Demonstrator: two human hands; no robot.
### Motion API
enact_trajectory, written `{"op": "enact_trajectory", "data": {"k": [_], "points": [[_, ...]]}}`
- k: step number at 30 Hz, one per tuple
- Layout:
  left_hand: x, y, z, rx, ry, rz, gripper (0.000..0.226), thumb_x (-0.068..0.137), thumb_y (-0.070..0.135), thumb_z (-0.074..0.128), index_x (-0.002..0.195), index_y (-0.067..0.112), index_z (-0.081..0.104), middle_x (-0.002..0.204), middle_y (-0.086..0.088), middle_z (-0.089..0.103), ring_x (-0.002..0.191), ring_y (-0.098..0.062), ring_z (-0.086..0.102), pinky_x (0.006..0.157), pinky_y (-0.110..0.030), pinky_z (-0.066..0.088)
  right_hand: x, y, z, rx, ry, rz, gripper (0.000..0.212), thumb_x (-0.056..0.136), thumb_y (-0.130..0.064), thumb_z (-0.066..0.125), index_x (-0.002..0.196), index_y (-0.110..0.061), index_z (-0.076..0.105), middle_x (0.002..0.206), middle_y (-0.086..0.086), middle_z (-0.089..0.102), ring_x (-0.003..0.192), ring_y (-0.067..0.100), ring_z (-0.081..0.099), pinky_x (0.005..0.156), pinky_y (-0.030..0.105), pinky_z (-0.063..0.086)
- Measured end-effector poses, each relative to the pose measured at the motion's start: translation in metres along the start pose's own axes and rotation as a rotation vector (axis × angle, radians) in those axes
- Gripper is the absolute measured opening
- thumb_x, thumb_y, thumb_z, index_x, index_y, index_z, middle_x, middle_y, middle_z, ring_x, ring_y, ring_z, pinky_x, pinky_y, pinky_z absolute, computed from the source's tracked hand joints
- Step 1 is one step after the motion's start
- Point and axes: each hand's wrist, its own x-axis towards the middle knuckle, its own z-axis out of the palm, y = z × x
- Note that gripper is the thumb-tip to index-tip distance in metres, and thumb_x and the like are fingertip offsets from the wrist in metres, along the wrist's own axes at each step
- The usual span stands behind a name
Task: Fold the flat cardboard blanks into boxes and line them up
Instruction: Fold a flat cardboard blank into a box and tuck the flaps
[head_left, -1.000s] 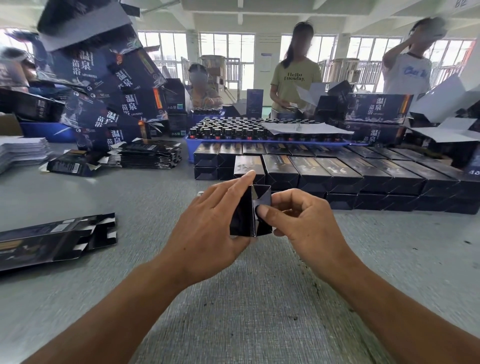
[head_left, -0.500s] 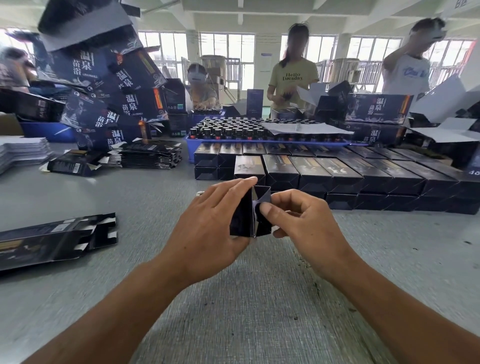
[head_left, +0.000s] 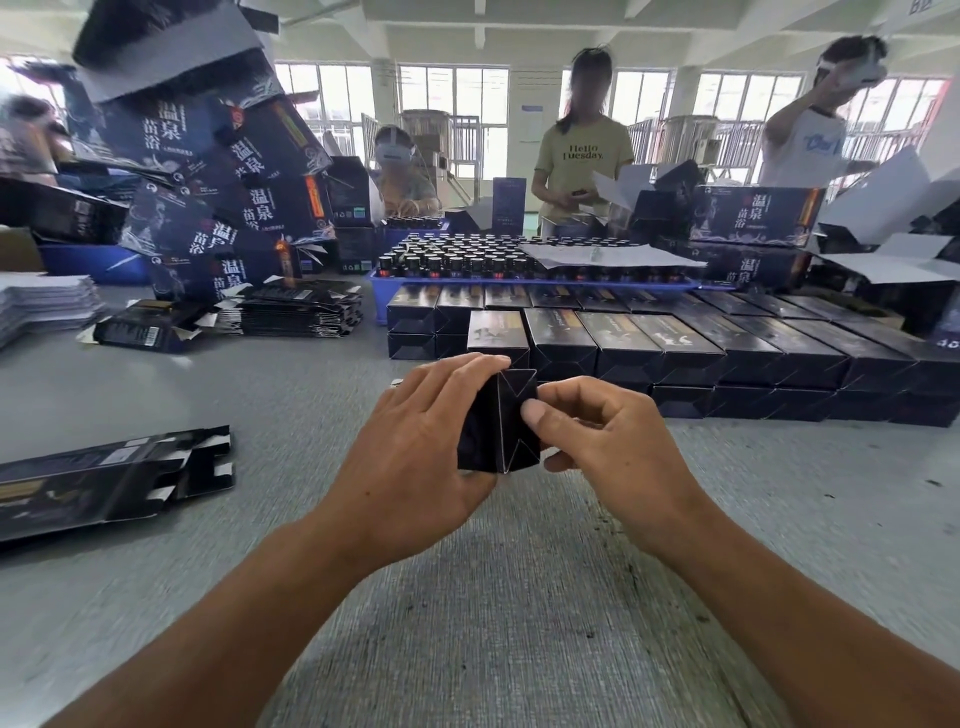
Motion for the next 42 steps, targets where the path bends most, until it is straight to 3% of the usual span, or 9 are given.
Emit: {"op": "enact_trajectory", "data": {"k": [5,7,10,13,18,22,27,35,42], "points": [[0.000,0.001,0.000,0.049,-0.049,0.099,0.090,0.077,0.024,0.079,0.153,0.025,0.032,0.153,0.007,0.041,0.144,-0.014,0.032,0.116,-0.041,0.033,-0.003,0.002,0.003,-0.073,-0.060,0.003,0.070,0.073,-0.061,0.075,0.136,-0.043,0.050,0.111,-0.010,0.069,0.098,0.006,0.070,0.077,0.024,0.060],[0.000,0.002,0.001,0.054,-0.067,0.133,0.095,0.075,0.015,0.079,0.156,0.024,0.029,0.160,0.006,0.034,0.150,-0.015,0.023,0.120,-0.042,0.027,-0.001,0.003,0.007,-0.082,-0.031,0.032,0.077,0.070,-0.054,0.076,0.139,-0.042,0.045,0.111,-0.008,0.067,0.095,0.008,0.071,0.076,0.026,0.060],[0.001,0.003,0.001,0.054,0.040,0.067,0.093,0.074,0.009,0.077,0.155,0.020,0.033,0.161,-0.001,0.030,0.150,-0.022,0.024,0.118,-0.048,0.029,0.005,0.003,0.003,0.075,0.060,0.125,0.074,0.062,-0.033,0.074,0.132,-0.032,0.051,0.103,0.001,0.069,0.087,0.011,0.072,0.070,0.025,0.057],[0.004,0.002,-0.005,-0.059,0.214,-0.186,0.076,0.087,0.022,0.073,0.153,0.023,0.035,0.155,0.000,0.036,0.142,-0.017,0.034,0.112,-0.041,0.036,0.009,0.006,-0.005,0.170,0.034,0.211,0.064,0.055,-0.022,0.073,0.117,-0.025,0.059,0.095,0.000,0.073,0.088,0.016,0.072,0.071,0.026,0.056],[0.012,0.004,-0.013,-0.776,0.238,-0.537,0.051,0.094,0.038,0.063,0.136,0.049,0.038,0.126,0.009,0.062,0.106,0.000,0.064,0.079,-0.015,0.053,0.005,0.010,0.000,0.119,-0.148,0.261,0.055,0.055,-0.016,0.077,0.109,-0.021,0.065,0.095,-0.002,0.077,0.093,0.018,0.073,0.084,0.037,0.060],[0.013,0.003,-0.015,-0.994,0.224,-0.516,0.046,0.096,0.022,0.063,0.134,0.042,0.046,0.107,0.004,0.075,0.093,-0.009,0.073,0.064,-0.020,0.058,0.001,0.007,0.003,-0.025,-0.261,0.243,0.054,0.071,-0.015,0.085,0.118,-0.027,0.061,0.100,-0.008,0.076,0.092,0.007,0.073,0.077,0.024,0.054],[0.009,0.004,-0.011,-0.960,0.179,-0.403,0.053,0.091,0.016,0.070,0.126,0.051,0.053,0.105,0.008,0.074,0.093,-0.011,0.073,0.068,-0.021,0.059,0.001,0.000,0.003,-0.065,-0.062,0.058,0.064,0.088,-0.035,0.074,0.143,-0.045,0.043,0.114,-0.013,0.067,0.098,-0.003,0.068,0.069,0.012,0.053],[0.009,0.005,-0.011,-0.919,0.054,-0.319,0.039,0.081,0.032,0.073,0.116,0.046,0.063,0.109,0.018,0.070,0.099,-0.007,0.070,0.072,-0.020,0.058,-0.003,-0.009,0.000,0.031,-0.039,-0.153,0.048,0.097,-0.025,0.063,0.131,-0.057,0.050,0.111,-0.025,0.068,0.103,-0.010,0.064,0.070,0.003,0.049],[0.007,0.005,-0.014,-0.976,0.070,-0.297,0.034,0.084,0.045,0.068,0.117,0.035,0.068,0.110,0.011,0.072,0.102,-0.008,0.069,0.078,-0.018,0.055,-0.004,-0.013,0.000,0.084,-0.018,-0.183,0.036,0.091,-0.043,0.055,0.125,-0.035,0.066,0.113,-0.024,0.068,0.106,-0.006,0.064,0.080,0.007,0.050]]}}
